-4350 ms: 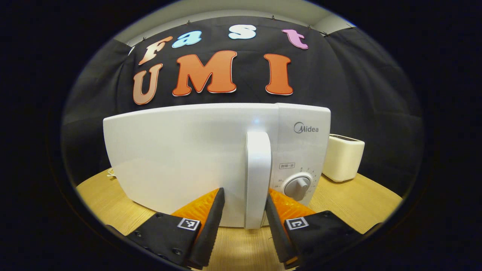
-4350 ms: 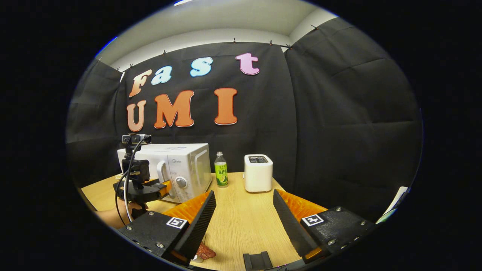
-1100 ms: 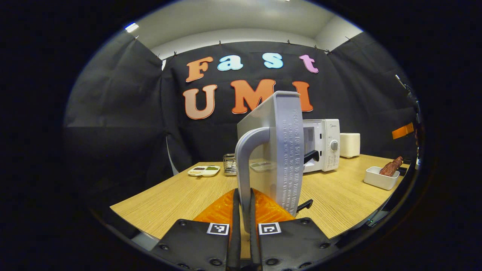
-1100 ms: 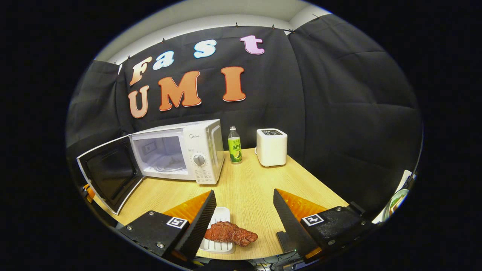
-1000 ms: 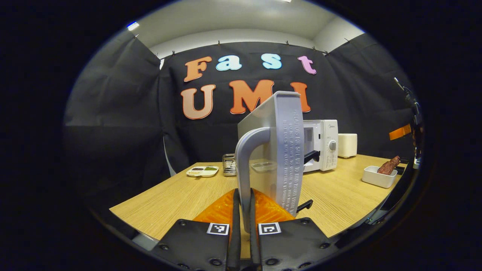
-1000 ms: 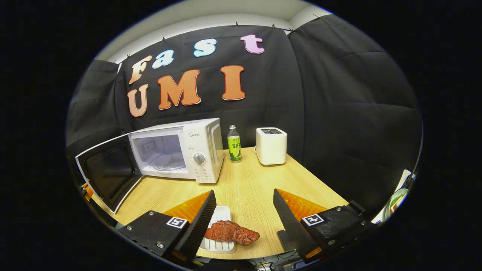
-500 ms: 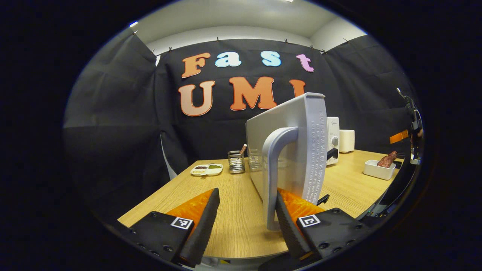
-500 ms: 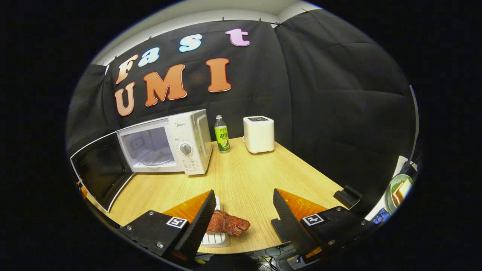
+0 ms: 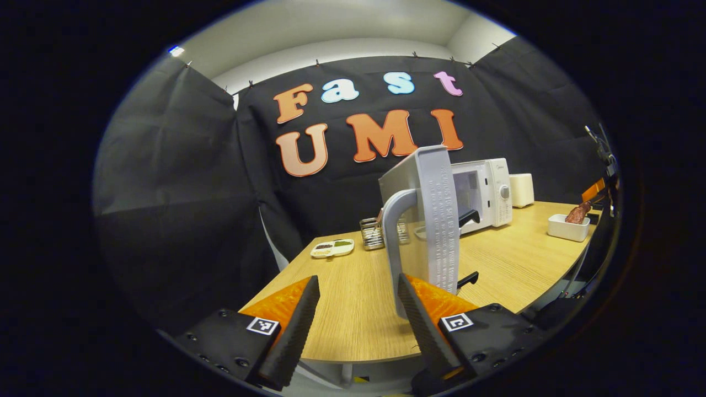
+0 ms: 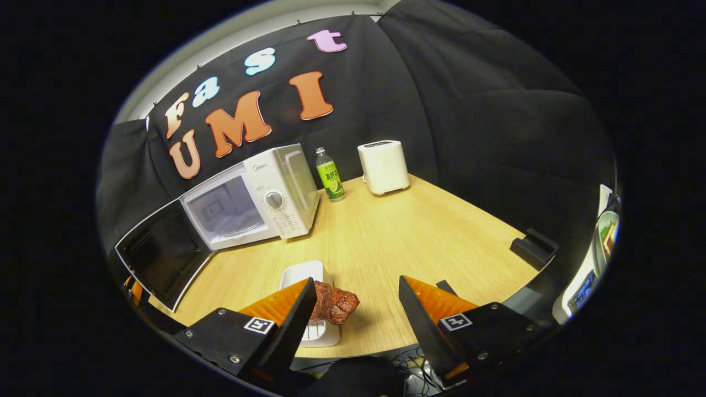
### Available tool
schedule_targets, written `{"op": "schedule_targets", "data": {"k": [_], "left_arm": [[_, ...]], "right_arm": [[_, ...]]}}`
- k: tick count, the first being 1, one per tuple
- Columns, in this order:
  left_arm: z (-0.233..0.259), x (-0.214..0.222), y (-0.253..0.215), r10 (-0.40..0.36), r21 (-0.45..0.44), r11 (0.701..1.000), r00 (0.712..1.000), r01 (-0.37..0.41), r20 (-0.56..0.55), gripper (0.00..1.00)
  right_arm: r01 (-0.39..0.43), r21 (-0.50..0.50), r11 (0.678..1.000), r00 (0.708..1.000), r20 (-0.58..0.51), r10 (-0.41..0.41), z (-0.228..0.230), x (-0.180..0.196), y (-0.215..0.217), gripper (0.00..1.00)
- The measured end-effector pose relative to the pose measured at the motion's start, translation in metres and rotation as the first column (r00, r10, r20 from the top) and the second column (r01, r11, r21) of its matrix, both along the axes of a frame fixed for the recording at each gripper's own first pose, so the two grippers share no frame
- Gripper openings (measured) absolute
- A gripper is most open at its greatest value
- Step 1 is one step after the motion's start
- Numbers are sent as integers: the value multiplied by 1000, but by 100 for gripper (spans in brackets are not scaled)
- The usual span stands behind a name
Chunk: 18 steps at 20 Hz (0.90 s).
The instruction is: Open the microwave oven with the left hand, put the food in, and close the microwave oven.
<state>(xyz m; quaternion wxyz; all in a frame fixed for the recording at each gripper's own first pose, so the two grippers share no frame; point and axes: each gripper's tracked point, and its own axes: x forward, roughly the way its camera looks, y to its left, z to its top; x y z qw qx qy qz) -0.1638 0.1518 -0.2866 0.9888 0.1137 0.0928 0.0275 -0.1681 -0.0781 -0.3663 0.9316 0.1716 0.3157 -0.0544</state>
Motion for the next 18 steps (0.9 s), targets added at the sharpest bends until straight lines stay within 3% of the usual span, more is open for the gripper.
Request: {"op": "schedule_targets", "data": {"k": [4, 5, 8, 12, 14, 15, 18], "left_arm": [[24, -3, 27, 84, -23, 996, 994, -83, 63, 91], [25, -2, 32, 100, -35, 995, 992, -98, 71, 87], [27, 1, 39, 140, -36, 990, 986, -138, 86, 91], [23, 9, 38, 153, -72, 986, 984, -147, 87, 91], [20, 10, 38, 153, -78, 986, 985, -147, 82, 91], [18, 12, 37, 154, -81, 986, 985, -147, 80, 91], [17, 16, 34, 154, -96, 985, 985, -146, 78, 91]], "right_arm": [[11, 77, 997, 999, 30, -13, -6, -4, 6, 78], [15, 89, 996, 999, 47, -20, -5, -3, 5, 73], [35, 165, 986, 993, 103, -52, 0, 2, 7, 63], [73, 252, 965, 986, 125, -108, -9, 8, 14, 52], [79, 273, 959, 985, 127, -118, -12, 8, 17, 43], [88, 304, 949, 982, 131, -133, -7, 10, 16, 34], [95, 391, 915, 972, 164, -171, 4, 16, 24, 23]]}}
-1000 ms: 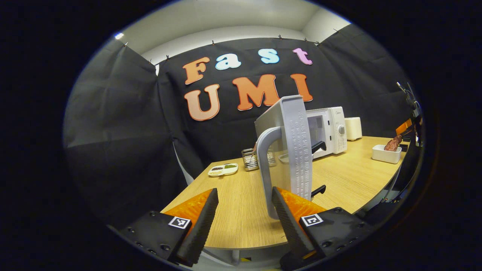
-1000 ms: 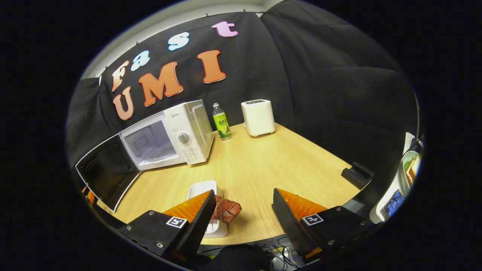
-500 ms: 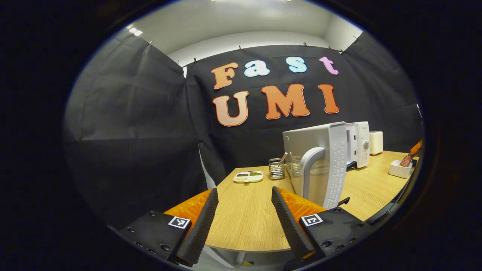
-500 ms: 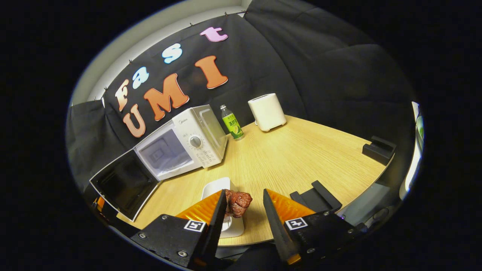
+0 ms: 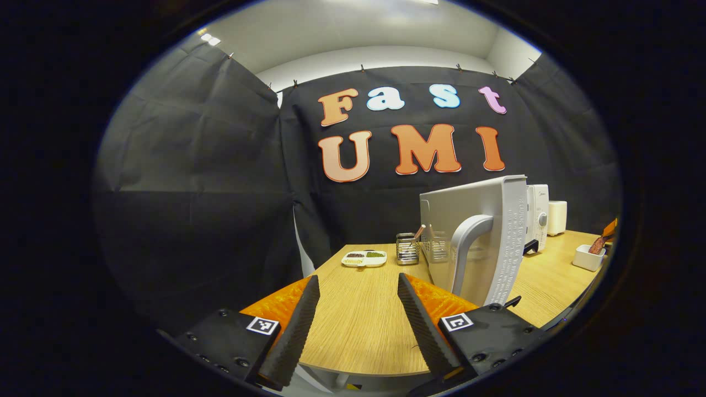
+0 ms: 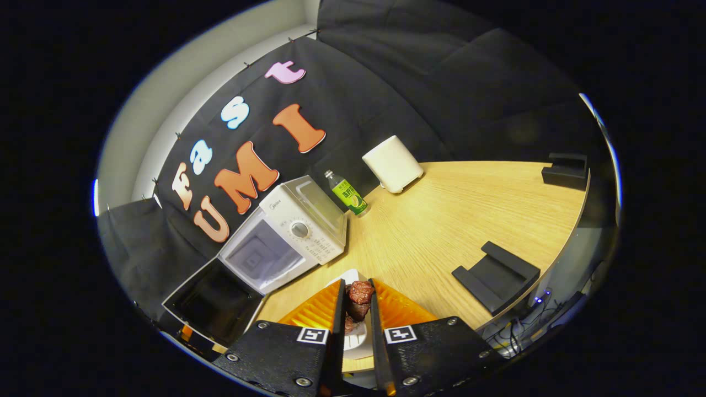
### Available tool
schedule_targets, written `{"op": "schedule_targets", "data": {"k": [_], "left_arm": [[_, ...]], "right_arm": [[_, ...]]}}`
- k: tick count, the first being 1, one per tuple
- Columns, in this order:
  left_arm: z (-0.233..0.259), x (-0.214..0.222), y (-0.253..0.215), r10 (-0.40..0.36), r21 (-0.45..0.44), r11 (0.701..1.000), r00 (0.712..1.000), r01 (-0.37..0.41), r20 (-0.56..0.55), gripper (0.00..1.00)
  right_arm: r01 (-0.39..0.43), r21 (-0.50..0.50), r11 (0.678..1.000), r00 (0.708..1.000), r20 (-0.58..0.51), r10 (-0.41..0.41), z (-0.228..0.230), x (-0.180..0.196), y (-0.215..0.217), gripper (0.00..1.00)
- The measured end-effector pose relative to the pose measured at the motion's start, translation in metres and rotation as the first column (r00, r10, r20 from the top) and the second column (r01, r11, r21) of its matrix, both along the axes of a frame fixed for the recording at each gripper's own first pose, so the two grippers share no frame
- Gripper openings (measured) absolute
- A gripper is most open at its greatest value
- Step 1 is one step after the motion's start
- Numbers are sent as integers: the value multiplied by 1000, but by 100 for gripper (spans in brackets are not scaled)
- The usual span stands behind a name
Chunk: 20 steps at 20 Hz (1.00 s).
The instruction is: Open the microwave oven with the left hand, put the food in, and close the microwave oven.
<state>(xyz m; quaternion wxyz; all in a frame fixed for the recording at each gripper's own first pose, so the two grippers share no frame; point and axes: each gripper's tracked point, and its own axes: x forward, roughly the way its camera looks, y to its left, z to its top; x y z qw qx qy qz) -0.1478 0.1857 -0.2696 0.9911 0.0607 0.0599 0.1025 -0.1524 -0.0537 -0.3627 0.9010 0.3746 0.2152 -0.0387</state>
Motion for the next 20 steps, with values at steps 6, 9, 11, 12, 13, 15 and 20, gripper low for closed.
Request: {"op": "schedule_targets", "data": {"k": [6, 9, 11, 12, 13, 15, 20], "left_arm": [[4, 4, -3, 9, 34, 999, 1000, -8, -9, 96], [1, 7, -5, 5, 38, 999, 1000, -5, -18, 94], [3, 7, -8, -5, 40, 999, 1000, 6, -19, 94], [2, 8, -8, -8, 38, 999, 1000, 9, -22, 98], [1, 8, -8, -9, 35, 999, 1000, 10, -28, 93], [0, 7, -9, -15, 22, 1000, 999, 16, -30, 94], [-5, 5, -14, -43, 29, 999, 998, 45, -51, 98]], "right_arm": [[-16, -101, 995, 999, 32, 19, 15, 16, 7, 15], [-18, -188, 982, 999, 44, 27, 28, 26, 8, 15], [-27, -232, 972, 997, 67, 44, 43, 30, 12, 15], [-31, -249, 968, 996, 79, 52, 51, 32, 13, 15], [-30, -263, 964, 994, 95, 57, 60, 36, 16, 15], [-35, -282, 959, 989, 127, 73, 76, 45, 25, 15], [-77, -269, 960, 969, 205, 136, 108, 79, 70, 15]]}}
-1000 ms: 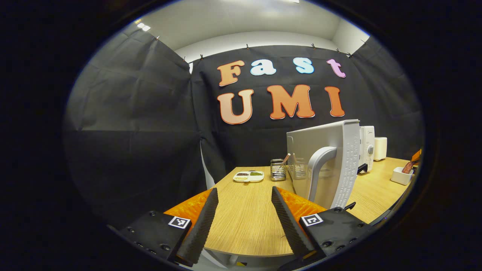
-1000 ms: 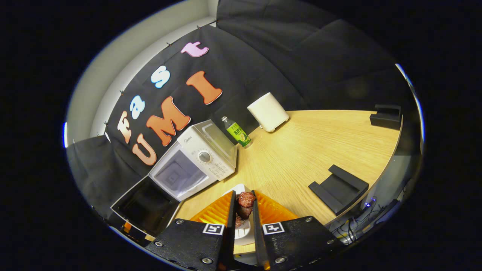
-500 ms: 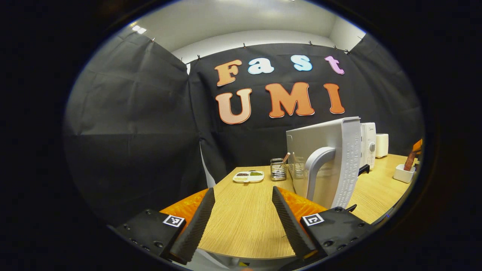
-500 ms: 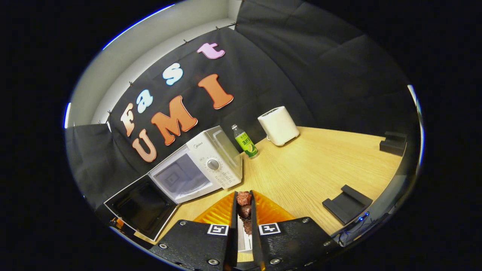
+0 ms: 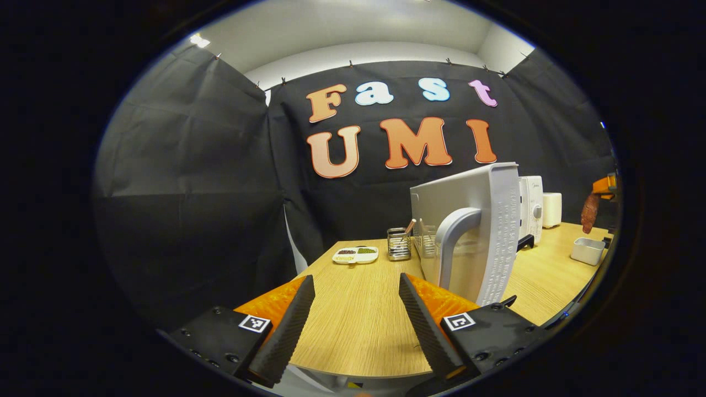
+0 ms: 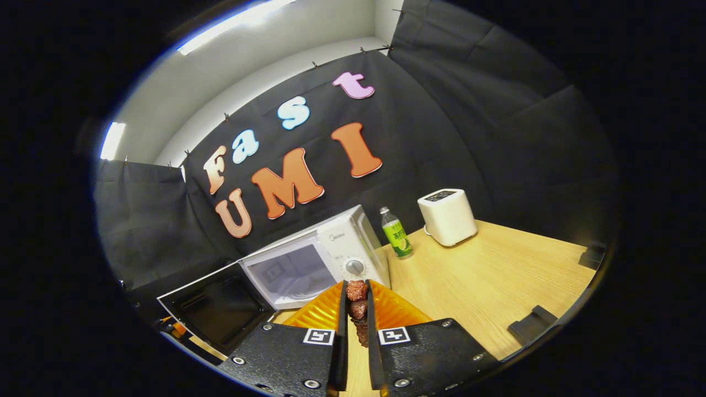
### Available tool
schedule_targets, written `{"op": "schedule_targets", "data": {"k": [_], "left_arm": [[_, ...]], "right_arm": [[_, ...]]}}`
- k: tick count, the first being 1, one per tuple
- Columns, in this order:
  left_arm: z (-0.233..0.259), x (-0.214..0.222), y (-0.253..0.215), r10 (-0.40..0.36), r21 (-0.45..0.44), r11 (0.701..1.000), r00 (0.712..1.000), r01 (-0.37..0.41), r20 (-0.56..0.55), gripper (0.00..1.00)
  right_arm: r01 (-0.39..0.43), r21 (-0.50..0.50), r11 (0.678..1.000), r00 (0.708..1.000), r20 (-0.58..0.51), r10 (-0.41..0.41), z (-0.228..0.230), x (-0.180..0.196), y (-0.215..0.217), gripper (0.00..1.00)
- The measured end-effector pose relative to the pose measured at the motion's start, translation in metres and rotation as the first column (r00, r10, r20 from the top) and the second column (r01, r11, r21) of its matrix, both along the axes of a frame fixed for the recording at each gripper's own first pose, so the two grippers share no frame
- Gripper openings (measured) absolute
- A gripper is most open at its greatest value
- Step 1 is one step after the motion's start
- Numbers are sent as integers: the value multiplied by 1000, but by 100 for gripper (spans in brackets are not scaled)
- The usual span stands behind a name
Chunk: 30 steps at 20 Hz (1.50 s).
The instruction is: Open the microwave oven with the left hand, put the food in, and close the microwave oven.
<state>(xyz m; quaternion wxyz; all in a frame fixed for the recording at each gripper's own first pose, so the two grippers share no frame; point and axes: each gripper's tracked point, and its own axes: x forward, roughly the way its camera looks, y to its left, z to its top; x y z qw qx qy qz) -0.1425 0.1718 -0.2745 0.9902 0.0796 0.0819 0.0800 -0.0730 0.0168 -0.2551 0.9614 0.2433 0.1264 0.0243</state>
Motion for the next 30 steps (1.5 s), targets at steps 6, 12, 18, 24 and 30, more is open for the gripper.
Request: {"op": "schedule_targets", "data": {"k": [6, 12, 18, 24, 30], "left_arm": [[-3, -4, -1, -7, -16, 1000, 1000, 7, -7, 94], [-8, -6, 5, 5, -39, 999, 1000, -5, -9, 98], [-18, -8, 20, 38, -63, 997, 999, -39, -29, 98], [-22, -9, 39, 60, -70, 996, 997, -63, -41, 98], [-33, -9, 58, 91, -74, 993, 994, -95, -65, 98]], "right_arm": [[-37, 51, 998, 996, 84, 33, 30, 52, 59, 15], [-59, 65, 996, 994, 93, 53, 23, 103, 111, 15], [-15, 51, 999, 995, 98, 10, -2, 155, 156, 14], [60, 78, 995, 994, 82, -67, -43, 200, 192, 15], [161, 165, 973, 985, 26, -168, -80, 233, 211, 15]]}}
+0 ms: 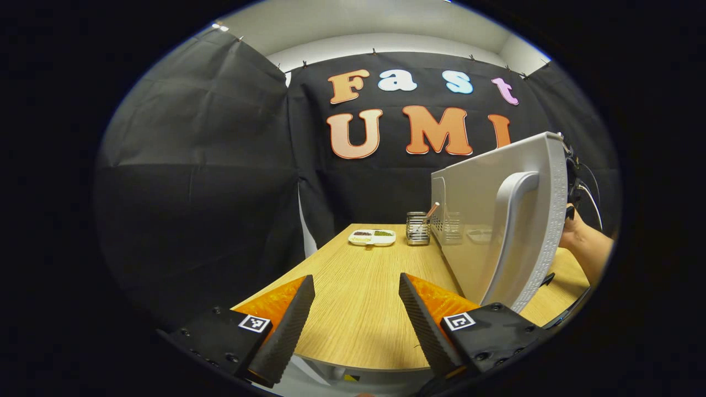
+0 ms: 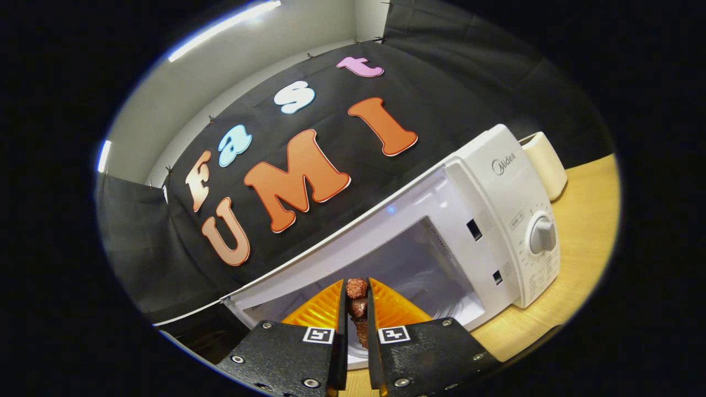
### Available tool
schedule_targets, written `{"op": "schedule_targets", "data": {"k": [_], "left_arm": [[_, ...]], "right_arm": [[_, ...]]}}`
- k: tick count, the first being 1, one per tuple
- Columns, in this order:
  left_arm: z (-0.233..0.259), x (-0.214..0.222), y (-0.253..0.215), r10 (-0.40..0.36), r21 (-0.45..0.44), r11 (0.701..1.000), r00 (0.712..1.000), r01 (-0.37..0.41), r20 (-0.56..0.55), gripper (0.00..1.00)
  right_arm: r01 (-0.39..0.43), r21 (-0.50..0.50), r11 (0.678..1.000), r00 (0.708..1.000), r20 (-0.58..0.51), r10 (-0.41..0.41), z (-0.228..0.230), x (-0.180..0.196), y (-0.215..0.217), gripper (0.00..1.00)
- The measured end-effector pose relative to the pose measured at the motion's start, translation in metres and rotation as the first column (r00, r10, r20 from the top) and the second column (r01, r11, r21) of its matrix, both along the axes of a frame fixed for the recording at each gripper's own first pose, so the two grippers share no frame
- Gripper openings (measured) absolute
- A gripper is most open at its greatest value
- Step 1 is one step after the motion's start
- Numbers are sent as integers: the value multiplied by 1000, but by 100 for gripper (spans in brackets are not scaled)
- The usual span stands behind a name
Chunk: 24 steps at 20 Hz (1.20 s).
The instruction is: Open the microwave oven with the left hand, put the food in, and close the microwave oven.
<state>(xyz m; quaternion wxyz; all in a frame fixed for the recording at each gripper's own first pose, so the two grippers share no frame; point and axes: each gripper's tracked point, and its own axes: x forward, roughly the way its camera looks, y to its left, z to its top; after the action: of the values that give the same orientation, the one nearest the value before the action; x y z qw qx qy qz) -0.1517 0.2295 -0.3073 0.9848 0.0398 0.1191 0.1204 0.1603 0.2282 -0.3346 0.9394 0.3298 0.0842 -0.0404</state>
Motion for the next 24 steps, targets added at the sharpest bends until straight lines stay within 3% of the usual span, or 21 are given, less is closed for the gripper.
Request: {"op": "schedule_targets", "data": {"k": [2, 6, 8, 9, 10, 11, 15, 17, 21, 24], "left_arm": [[-3, -1, 6, 13, 1, 1000, 1000, -13, -9, 100], [2, -2, 15, 37, -3, 999, 999, -37, 1, 94], [3, -5, 19, 48, 5, 999, 999, -48, 1, 98], [2, -7, 21, 50, 9, 999, 999, -50, -2, 93], [2, -9, 22, 54, 10, 998, 999, -54, -5, 98], [1, -11, 25, 60, 8, 998, 998, -60, -10, 94], [-2, -13, 29, 76, 3, 997, 997, -76, -17, 98], [0, -14, 28, 77, 11, 997, 997, -76, -17, 94], [3, -17, 25, 71, 11, 997, 997, -70, -8, 98], [4, -17, 24, 70, 10, 997, 998, -70, -2, 98]], "right_arm": [[34, 21, 999, 999, -14, -34, -11, 8, 5, 15], [65, 66, 996, 998, -11, -64, -22, 26, 18, 15], [80, 94, 992, 997, -19, -79, -34, 35, 22, 15], [91, 114, 989, 996, -28, -89, -38, 40, 22, 15], [103, 128, 986, 995, -34, -99, -42, 45, 22, 15], [111, 127, 986, 993, -44, -106, -47, 48, 23, 15], [91, 70, 993, 996, -17, -90, -48, 51, 34, 15], [92, 33, 995, 996, -21, -91, -50, 53, 35, 16], [103, -46, 994, 990, -88, -107, -69, 50, 22, 22], [33, -152, 988, 991, -126, -52, -77, 47, 21, 29]]}}
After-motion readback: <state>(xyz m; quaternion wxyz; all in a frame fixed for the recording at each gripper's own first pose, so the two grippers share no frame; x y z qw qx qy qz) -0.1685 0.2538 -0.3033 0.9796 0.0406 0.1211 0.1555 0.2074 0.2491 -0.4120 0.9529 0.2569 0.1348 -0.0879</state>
